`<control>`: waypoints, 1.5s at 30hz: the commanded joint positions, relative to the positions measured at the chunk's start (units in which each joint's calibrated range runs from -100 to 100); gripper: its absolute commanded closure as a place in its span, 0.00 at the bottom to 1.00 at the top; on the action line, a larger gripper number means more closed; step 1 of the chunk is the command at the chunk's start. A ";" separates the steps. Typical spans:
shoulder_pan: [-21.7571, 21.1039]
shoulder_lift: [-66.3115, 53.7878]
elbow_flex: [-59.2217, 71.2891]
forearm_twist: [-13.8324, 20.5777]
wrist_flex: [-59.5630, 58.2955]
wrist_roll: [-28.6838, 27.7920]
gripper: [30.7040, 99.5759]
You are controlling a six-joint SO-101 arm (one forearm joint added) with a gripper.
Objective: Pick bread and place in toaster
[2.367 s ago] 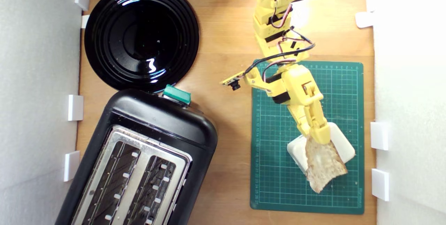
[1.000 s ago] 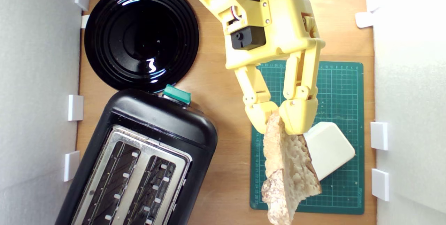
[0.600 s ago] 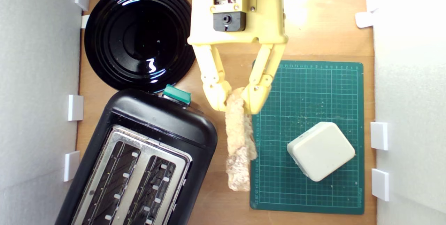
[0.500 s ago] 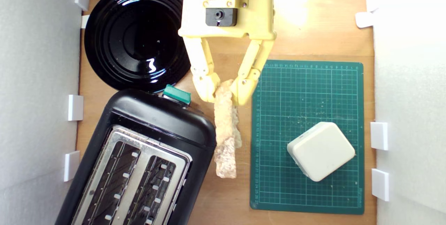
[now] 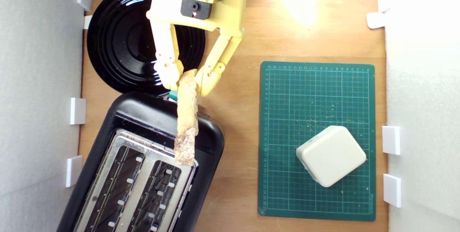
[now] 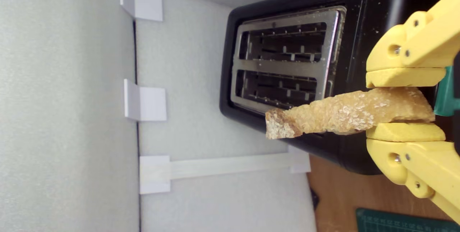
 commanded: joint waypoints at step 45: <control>3.59 16.78 -15.00 12.83 -10.52 -7.05 0.67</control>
